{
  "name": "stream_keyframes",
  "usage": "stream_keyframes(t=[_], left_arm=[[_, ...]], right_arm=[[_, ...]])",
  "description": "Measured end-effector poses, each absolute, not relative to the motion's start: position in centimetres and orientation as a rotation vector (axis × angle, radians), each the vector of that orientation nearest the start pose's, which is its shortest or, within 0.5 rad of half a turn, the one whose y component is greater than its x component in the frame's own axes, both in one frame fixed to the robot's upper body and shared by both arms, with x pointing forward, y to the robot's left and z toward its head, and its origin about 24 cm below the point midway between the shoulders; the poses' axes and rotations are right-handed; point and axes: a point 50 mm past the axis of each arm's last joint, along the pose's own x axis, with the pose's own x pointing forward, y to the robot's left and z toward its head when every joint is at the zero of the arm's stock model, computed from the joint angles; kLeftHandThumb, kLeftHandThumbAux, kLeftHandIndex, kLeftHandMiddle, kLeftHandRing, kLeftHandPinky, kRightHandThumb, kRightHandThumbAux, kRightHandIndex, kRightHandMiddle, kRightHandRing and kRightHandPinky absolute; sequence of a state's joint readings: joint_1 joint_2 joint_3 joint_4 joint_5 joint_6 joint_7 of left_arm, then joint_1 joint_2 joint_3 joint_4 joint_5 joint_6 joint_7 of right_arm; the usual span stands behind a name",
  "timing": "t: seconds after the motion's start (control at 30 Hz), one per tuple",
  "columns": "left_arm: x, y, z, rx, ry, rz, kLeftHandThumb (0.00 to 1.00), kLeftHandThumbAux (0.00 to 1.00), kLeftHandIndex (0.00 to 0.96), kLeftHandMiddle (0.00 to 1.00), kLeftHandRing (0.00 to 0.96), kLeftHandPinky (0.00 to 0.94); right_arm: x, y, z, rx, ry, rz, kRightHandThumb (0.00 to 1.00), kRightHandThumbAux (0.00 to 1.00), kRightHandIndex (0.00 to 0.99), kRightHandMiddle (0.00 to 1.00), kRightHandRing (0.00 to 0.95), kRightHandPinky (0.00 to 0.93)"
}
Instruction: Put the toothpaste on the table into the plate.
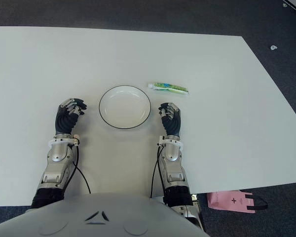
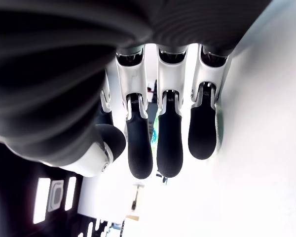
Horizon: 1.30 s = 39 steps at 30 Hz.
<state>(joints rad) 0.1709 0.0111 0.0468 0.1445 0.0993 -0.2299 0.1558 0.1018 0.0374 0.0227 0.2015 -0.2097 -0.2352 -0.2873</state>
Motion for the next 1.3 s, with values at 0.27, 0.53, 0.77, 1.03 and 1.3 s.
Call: stream_keyframes(t=[0.27,0.53,0.77,1.03,1.3], left_arm=[[20.9,17.9,-0.7,0.121,0.075,0.222,0.711,0.721,0.432,0.495,0.484,0.497],[20.9,18.0,-0.6,0.120,0.075,0.228,0.711,0.720,0.431,0.501,0.494,0.501],[20.9,18.1,-0.6,0.120,0.074,0.230,0.711,0.721,0.432,0.506,0.501,0.517],[21.0,18.0,-0.6,0.121,0.071,0.228,0.710,0.721,0.431,0.502,0.496,0.502],[21.0,18.0,-0.6,0.121,0.072,0.227,0.709,0.720,0.431,0.509,0.508,0.515]], right_arm=[[22.4,-15.1,-0.4,-0.175,0.038,-0.236,0.704,0.731,0.421,0.508,0.518,0.528],[22.4,-15.1,-0.4,-0.179,0.038,-0.233,0.705,0.731,0.420,0.509,0.515,0.524],[22.4,-15.2,-0.3,-0.184,0.035,-0.224,0.705,0.729,0.421,0.505,0.512,0.521],[22.6,-16.8,1.4,-0.255,0.022,-0.160,0.704,0.729,0.420,0.489,0.502,0.494],[23.6,-20.0,4.4,-0.438,-0.061,-0.094,0.698,0.732,0.419,0.465,0.467,0.430]])
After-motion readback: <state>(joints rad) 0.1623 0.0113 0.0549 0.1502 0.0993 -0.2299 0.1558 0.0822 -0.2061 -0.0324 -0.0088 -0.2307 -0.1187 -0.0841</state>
